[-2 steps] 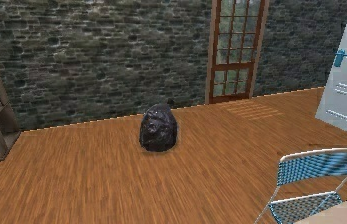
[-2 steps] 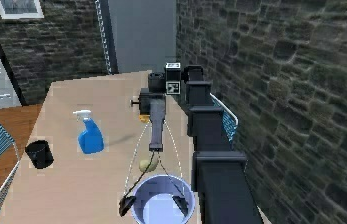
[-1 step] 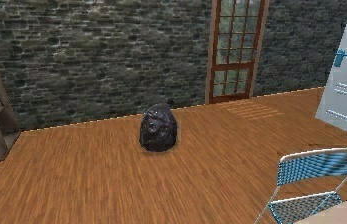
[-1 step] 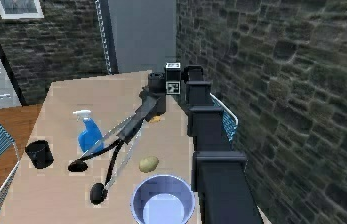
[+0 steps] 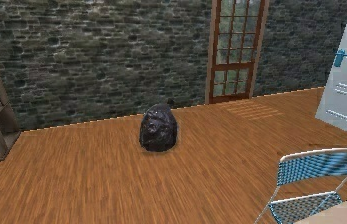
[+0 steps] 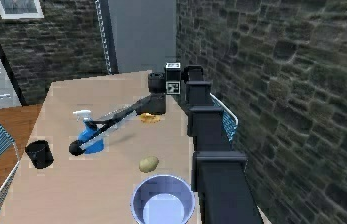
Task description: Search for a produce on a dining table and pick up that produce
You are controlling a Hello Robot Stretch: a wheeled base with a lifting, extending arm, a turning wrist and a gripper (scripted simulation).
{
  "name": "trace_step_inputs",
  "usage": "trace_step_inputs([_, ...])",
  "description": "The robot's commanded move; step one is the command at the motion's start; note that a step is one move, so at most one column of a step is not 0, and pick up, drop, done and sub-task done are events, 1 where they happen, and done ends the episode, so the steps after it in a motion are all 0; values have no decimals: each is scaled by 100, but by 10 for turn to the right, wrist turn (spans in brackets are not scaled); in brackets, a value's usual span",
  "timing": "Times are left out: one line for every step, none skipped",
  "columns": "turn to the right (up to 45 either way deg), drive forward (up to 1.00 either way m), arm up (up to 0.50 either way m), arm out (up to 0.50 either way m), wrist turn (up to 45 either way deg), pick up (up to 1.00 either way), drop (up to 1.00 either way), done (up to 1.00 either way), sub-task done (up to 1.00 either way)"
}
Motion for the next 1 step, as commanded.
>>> trace_step_inputs([0,0,0,0,450,0,0,0,0])
